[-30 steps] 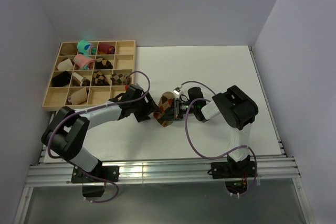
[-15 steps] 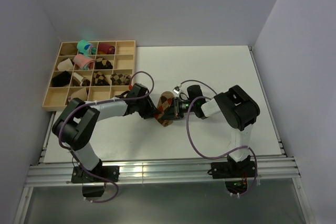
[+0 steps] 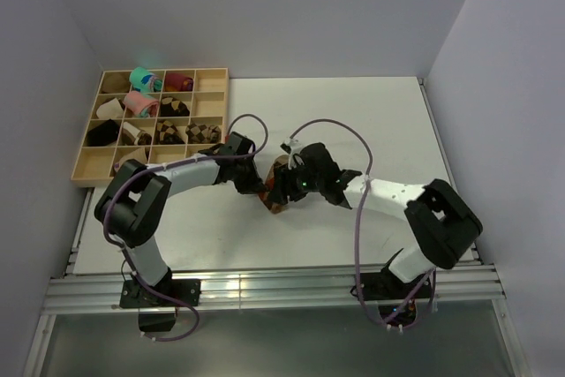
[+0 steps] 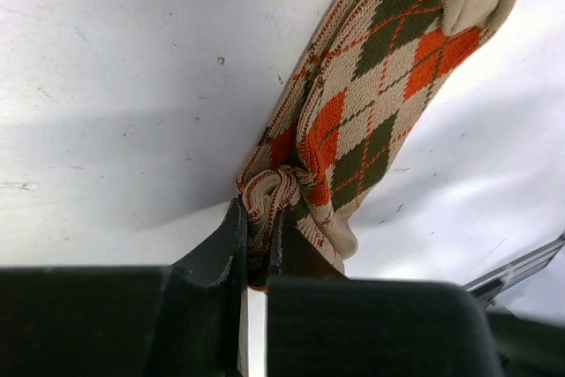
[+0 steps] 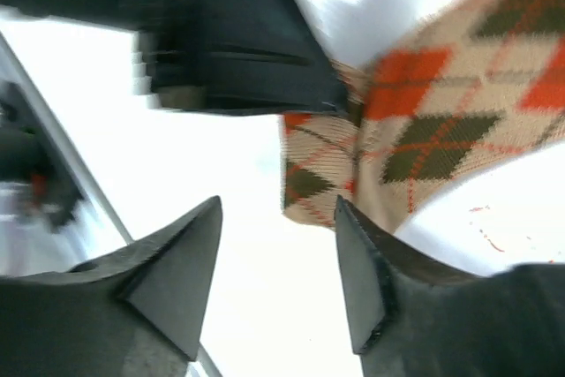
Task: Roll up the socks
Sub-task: Roll the sock at the center of the board.
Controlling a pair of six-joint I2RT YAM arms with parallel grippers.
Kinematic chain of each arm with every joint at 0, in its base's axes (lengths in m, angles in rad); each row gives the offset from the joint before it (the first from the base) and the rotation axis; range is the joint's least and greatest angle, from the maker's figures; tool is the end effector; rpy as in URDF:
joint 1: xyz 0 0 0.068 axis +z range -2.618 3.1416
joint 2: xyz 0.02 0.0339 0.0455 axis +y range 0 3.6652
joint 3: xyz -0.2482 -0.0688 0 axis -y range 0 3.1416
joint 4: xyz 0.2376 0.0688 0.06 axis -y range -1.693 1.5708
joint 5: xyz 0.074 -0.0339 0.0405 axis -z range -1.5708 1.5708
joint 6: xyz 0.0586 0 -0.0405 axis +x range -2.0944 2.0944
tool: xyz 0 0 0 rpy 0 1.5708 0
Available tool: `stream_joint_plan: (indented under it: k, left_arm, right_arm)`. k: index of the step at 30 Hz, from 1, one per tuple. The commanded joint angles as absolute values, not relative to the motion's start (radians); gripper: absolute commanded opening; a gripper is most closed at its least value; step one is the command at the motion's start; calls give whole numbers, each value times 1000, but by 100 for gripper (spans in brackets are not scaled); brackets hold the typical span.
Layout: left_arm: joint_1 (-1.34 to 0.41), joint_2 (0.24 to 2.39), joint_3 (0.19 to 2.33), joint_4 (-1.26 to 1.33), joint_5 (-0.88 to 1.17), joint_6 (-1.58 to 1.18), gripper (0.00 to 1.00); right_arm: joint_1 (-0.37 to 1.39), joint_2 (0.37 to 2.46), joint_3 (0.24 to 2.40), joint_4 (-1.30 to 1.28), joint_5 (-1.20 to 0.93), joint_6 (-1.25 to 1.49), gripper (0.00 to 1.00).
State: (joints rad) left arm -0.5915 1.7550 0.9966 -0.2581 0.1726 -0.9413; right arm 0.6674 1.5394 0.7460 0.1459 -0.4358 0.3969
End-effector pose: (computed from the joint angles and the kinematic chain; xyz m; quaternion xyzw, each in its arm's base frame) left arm 0.2837 -0.2027 0.1256 -0.1435 0.9477 -0.2488 0.1389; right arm 0.2384 0.2194 0.1576 -0.2133 0.8532 0.3874 0.2765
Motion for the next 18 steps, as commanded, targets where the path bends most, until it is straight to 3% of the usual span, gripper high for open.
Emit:
stream_joint_plan:
  k: [1, 18]
  left_arm:
    - [-575, 1789, 1040, -414, 182, -807, 1]
    - [-502, 1917, 1224, -598, 331, -585, 0]
  right_arm:
    - [773, 1442, 805, 25, -108, 193, 65]
    - [1087, 1604, 945, -58, 233, -70, 69]
